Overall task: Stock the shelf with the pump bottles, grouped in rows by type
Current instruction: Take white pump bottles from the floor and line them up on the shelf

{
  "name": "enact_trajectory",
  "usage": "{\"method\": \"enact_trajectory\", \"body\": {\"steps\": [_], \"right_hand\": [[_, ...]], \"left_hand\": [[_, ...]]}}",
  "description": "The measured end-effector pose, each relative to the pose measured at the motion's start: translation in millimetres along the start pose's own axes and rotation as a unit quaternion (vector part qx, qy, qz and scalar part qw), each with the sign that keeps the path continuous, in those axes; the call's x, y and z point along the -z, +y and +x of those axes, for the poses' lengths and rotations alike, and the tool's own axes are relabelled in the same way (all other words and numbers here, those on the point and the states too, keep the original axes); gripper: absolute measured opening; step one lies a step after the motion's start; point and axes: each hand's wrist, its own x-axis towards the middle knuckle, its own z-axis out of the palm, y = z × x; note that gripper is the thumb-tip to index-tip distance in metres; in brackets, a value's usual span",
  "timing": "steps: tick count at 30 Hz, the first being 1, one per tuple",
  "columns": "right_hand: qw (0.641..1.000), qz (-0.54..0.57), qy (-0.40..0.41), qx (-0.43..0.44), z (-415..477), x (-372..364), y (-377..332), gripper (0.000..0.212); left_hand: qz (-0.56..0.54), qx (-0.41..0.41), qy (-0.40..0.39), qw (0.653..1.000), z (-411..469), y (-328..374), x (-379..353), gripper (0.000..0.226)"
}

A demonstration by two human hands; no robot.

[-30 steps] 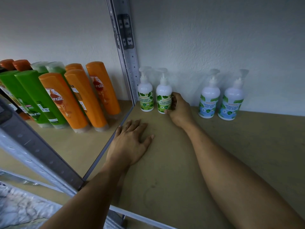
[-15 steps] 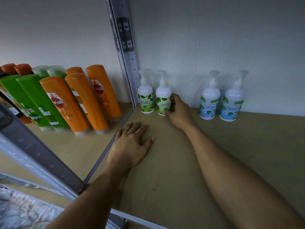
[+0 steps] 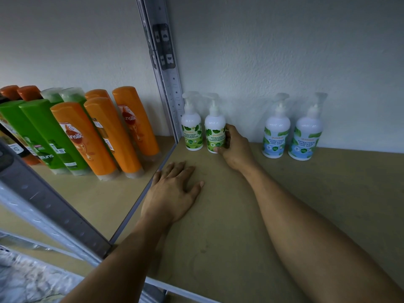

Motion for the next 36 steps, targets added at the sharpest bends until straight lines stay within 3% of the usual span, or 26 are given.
{"method": "enact_trajectory", "body": {"steps": [36], "right_hand": [[0.999, -0.005, 0.034, 0.025, -4.7, -2.8, -1.5, 0.064]], "left_hand": [[0.003, -0.003, -0.001, 1.000, 2.3, -2.3, -2.5, 0.071]]}}
